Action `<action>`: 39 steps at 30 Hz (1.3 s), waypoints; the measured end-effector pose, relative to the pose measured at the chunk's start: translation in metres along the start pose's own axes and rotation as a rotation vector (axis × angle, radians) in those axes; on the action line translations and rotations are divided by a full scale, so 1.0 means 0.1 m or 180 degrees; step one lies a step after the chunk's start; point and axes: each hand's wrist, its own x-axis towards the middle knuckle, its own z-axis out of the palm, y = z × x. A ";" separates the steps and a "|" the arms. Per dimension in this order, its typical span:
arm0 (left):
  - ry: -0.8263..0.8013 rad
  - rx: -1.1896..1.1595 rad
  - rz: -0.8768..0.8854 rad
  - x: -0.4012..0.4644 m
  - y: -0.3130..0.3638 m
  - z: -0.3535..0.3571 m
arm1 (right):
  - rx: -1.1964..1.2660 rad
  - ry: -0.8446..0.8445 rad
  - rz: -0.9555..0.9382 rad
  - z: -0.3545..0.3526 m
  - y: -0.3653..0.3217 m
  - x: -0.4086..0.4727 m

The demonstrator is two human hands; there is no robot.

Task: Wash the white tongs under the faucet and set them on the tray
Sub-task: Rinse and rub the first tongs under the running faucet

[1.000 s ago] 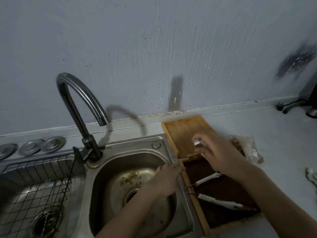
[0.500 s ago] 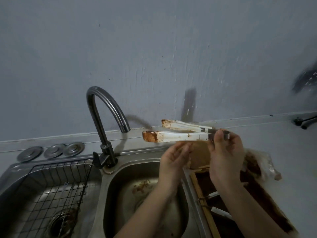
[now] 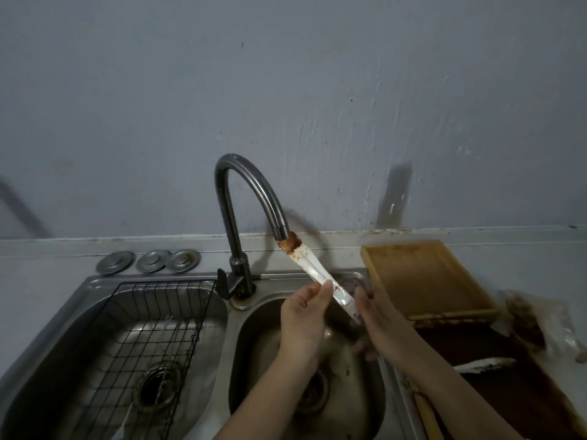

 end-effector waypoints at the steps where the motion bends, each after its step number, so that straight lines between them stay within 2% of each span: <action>1: -0.0062 0.0181 -0.0023 0.02 -0.02 -0.06 | -0.0213 -0.0135 0.0055 0.08 0.00 0.01; 4: -0.0338 0.0643 -0.0181 0.05 -0.04 -0.27 | -0.0247 -0.0618 0.0366 0.29 0.01 0.08; 6: -0.0298 0.0929 -0.0283 0.08 -0.04 -0.46 | -0.0010 -0.0839 0.0651 0.37 0.03 0.12; 7: -0.0080 0.1125 -0.0235 0.13 -0.05 -0.59 | 0.0042 -0.0868 0.0763 0.40 0.06 0.16; 10: 0.1001 0.1931 0.0229 0.35 -0.08 -1.03 | 0.0065 -0.0933 0.1057 0.48 0.18 0.24; 12: 0.1423 0.2084 0.0464 0.49 -0.03 -1.23 | 0.0181 -0.1103 0.1198 0.52 0.23 0.30; 15: 0.1466 0.2421 0.0685 0.70 0.08 -1.37 | 0.0188 -0.1160 0.1301 0.57 0.26 0.41; 19: 0.1249 0.2617 0.0393 1.03 0.05 -1.43 | 0.0156 -0.1198 0.1262 0.61 0.24 0.52; 22: 0.1446 0.3004 0.0412 1.20 0.00 -1.43 | 0.0037 -0.1215 0.1218 0.63 0.28 0.58; 28: 0.1751 0.2941 0.0406 1.24 -0.02 -1.41 | -0.0186 -0.1146 0.1120 0.65 0.32 0.58; 39: 0.1813 0.2374 0.0519 1.19 -0.14 -1.44 | -0.0123 -0.1180 0.1203 0.63 0.37 0.47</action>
